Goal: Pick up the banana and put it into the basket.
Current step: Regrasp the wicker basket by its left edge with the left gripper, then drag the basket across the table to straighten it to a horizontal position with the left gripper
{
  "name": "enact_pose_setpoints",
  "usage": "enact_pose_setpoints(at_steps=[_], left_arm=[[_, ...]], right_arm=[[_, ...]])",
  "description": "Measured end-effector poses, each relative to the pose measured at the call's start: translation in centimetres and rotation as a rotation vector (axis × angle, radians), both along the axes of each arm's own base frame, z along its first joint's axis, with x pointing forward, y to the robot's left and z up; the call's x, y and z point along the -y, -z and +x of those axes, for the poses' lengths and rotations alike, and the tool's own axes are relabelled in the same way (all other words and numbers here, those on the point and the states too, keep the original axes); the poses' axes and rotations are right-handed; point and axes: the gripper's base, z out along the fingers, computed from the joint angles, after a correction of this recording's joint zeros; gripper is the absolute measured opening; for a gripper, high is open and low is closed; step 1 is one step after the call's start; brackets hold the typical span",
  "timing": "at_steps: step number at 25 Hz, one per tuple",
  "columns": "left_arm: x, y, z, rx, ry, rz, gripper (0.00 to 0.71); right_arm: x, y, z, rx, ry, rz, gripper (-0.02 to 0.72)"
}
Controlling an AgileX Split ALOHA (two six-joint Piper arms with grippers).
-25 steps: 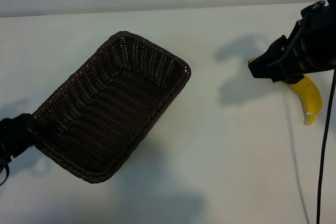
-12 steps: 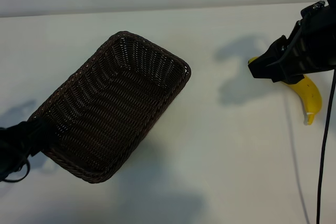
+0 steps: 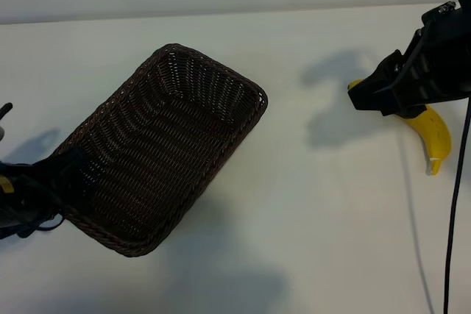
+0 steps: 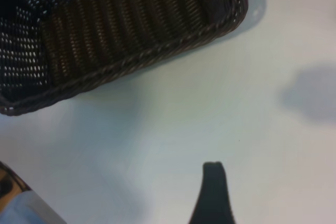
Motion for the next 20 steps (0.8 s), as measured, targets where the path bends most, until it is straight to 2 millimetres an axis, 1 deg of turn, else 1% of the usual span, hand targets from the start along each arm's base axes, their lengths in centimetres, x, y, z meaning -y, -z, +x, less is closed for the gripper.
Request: enact_pose_setpoints(at_steps=[1,2,4,6,7,10,20], left_arm=[[0.02,0.08,0.1,0.002,-0.004,-0.003,0.522],[0.04,0.22,0.17,-0.002,-0.005,-0.004,0.489],[0.06,0.56,0.28,-0.016,-0.006,-0.002,0.394],[0.07,0.91,0.36,-0.032,-0.006,0.001,0.255],[0.06,0.96,0.43,-0.03,-0.012,-0.001,0.214],[0.1,0.99,0.72,-0.007,-0.012,-0.005,0.195],[0.11,0.92,0.81,0.007,-0.004,-0.002,0.195]], right_arm=[[0.0,0.0,0.0,0.0,0.0,0.0,0.561],[0.0,0.0,0.0,0.0,0.0,0.0,0.561],[0.0,0.0,-0.01,-0.001,0.0,0.0,0.561],[0.0,0.01,-0.02,-0.003,-0.001,-0.001,0.561],[0.0,0.01,-0.02,-0.003,-0.001,-0.001,0.561],[0.0,0.02,-0.03,-0.003,-0.002,-0.001,0.561],[0.0,0.02,-0.03,-0.004,-0.001,-0.001,0.56]])
